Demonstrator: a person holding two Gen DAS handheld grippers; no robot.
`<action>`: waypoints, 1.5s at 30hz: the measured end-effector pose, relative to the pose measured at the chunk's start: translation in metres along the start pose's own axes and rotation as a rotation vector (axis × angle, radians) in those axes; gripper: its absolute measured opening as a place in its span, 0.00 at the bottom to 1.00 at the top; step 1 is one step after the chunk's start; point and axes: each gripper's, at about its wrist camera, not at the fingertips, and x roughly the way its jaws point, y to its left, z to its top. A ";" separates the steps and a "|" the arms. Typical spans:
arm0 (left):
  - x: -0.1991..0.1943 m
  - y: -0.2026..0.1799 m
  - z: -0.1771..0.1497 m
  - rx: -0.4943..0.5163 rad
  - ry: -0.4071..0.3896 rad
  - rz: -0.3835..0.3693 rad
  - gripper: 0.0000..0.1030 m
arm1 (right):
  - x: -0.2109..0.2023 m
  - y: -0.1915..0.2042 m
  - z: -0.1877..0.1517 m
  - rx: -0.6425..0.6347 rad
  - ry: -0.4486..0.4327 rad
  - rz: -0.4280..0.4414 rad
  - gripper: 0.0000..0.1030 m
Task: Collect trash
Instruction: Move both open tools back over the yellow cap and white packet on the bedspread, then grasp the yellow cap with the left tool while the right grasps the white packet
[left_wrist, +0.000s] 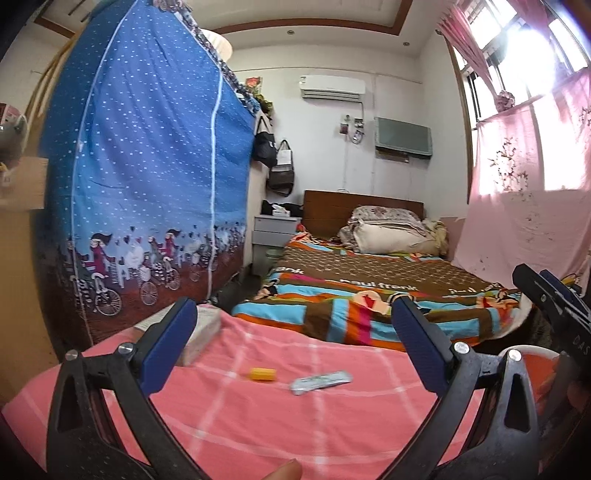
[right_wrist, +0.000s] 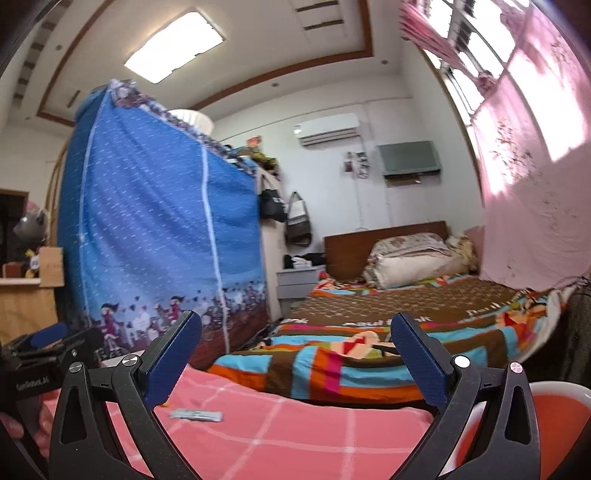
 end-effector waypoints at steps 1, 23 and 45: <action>0.002 0.003 -0.001 0.001 0.001 0.004 1.00 | 0.004 0.006 -0.002 -0.014 0.008 0.012 1.00; 0.065 0.068 -0.013 -0.036 0.208 -0.019 0.98 | 0.108 0.062 -0.049 -0.131 0.413 0.225 1.00; 0.160 0.048 -0.059 -0.101 0.728 -0.143 0.48 | 0.181 0.069 -0.103 -0.048 0.866 0.368 0.63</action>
